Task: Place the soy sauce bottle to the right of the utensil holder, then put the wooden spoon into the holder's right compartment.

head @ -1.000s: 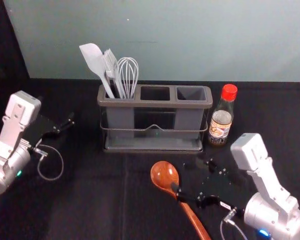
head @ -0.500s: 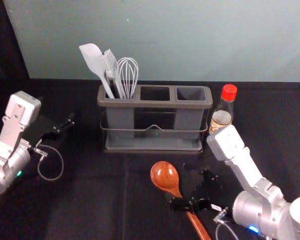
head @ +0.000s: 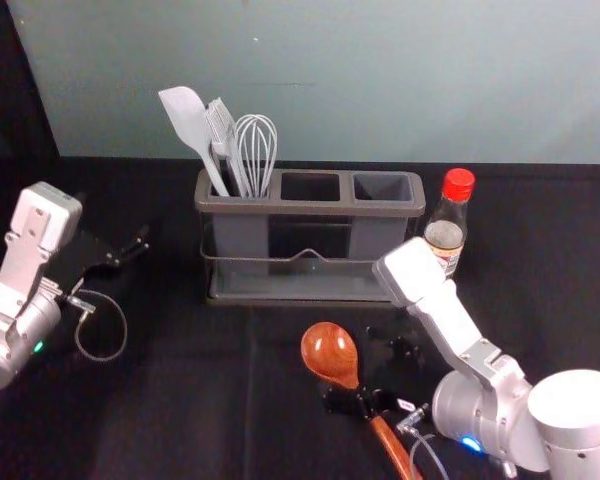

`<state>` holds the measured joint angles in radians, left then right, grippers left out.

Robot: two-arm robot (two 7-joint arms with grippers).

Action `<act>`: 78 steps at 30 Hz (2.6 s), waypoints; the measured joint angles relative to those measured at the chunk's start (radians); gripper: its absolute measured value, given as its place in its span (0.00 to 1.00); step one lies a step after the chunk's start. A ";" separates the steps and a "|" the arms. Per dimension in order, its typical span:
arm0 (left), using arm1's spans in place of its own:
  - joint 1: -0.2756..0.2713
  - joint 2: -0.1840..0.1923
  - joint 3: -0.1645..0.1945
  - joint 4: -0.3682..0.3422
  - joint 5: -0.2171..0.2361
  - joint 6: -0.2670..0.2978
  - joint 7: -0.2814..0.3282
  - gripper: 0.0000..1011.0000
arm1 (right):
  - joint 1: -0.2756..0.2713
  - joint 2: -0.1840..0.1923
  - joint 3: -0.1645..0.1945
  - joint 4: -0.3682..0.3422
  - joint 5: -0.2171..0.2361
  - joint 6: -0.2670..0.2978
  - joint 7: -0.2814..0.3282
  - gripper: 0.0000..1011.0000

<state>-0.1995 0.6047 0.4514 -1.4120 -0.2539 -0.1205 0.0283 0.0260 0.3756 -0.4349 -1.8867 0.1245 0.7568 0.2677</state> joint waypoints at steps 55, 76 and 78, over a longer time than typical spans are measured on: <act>0.000 0.000 0.000 0.000 0.000 0.000 0.000 0.99 | 0.136 -0.183 -0.010 0.190 -0.125 0.101 0.042 0.99; 0.000 0.000 0.000 0.000 0.000 0.000 0.000 0.99 | 0.156 -0.192 -0.010 0.195 -0.167 0.156 0.086 0.99; 0.000 0.000 0.000 0.000 0.000 0.000 0.000 0.99 | 0.154 -0.193 -0.007 0.195 -0.170 0.155 0.088 0.99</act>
<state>-0.1995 0.6047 0.4514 -1.4120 -0.2539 -0.1205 0.0283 0.1801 0.1828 -0.4418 -1.6912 -0.0457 0.9115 0.3562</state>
